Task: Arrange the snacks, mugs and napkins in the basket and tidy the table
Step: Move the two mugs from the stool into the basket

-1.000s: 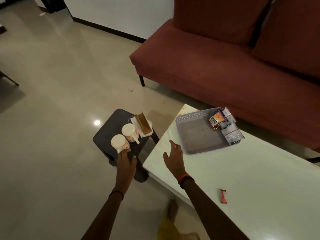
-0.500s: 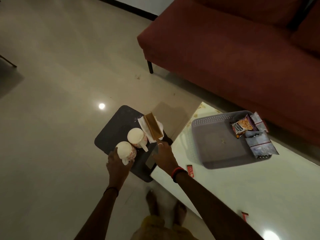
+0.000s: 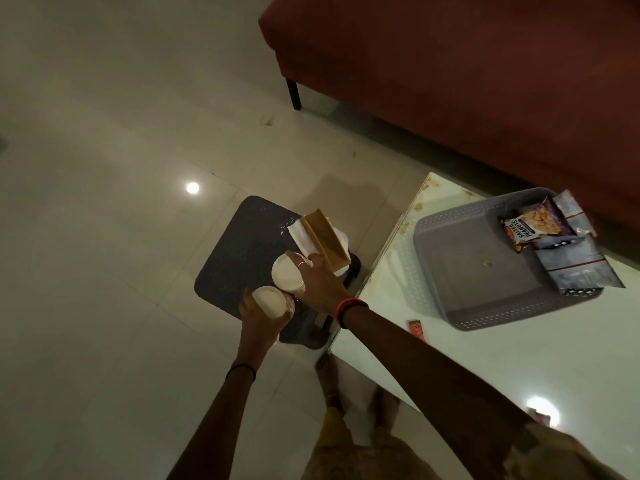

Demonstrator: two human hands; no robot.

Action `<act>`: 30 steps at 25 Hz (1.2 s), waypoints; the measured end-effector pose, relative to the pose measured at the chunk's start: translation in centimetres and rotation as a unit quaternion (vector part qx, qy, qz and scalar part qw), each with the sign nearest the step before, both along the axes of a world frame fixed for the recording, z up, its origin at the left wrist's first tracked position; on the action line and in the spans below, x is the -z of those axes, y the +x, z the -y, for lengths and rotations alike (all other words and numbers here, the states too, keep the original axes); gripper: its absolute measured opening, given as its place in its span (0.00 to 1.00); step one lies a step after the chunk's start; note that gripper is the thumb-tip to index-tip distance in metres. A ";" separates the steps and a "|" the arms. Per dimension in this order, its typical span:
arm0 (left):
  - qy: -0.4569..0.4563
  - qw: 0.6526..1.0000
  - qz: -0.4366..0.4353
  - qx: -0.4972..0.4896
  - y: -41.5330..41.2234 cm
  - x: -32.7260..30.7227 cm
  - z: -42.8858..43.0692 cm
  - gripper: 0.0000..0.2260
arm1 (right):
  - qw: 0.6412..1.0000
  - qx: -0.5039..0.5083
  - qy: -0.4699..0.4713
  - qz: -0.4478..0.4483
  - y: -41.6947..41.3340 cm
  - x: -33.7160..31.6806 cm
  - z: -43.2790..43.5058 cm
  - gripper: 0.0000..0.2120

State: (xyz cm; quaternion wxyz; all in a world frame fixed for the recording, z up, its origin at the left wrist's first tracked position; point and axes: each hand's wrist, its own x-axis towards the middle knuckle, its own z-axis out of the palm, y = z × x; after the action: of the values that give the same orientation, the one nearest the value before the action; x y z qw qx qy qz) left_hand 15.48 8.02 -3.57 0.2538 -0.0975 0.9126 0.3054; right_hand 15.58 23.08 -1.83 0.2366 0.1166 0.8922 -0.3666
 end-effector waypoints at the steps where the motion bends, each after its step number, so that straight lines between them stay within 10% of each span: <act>1: 0.003 1.000 -0.006 0.005 0.0 0.1 0.2 0.47 | 1.000 -0.007 0.017 0.002 -0.4 0.3 0.2 0.42; 17: 0.009 0.999 -0.022 0.040 -0.5 -3.6 2.1 0.44 | 0.990 0.137 -0.035 0.001 2.4 -1.0 1.0 0.42; 30: 0.120 0.943 -0.073 0.301 -1.2 -11.7 -18.2 0.41 | 0.840 0.541 -0.008 -0.053 12.1 -9.4 -15.2 0.41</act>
State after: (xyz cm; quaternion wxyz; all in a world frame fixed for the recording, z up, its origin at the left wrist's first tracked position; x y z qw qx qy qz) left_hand 14.29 26.24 8.13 0.2769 0.2355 0.8720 0.3279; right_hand 27.63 38.33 7.55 -0.0454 0.5590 0.6955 -0.4492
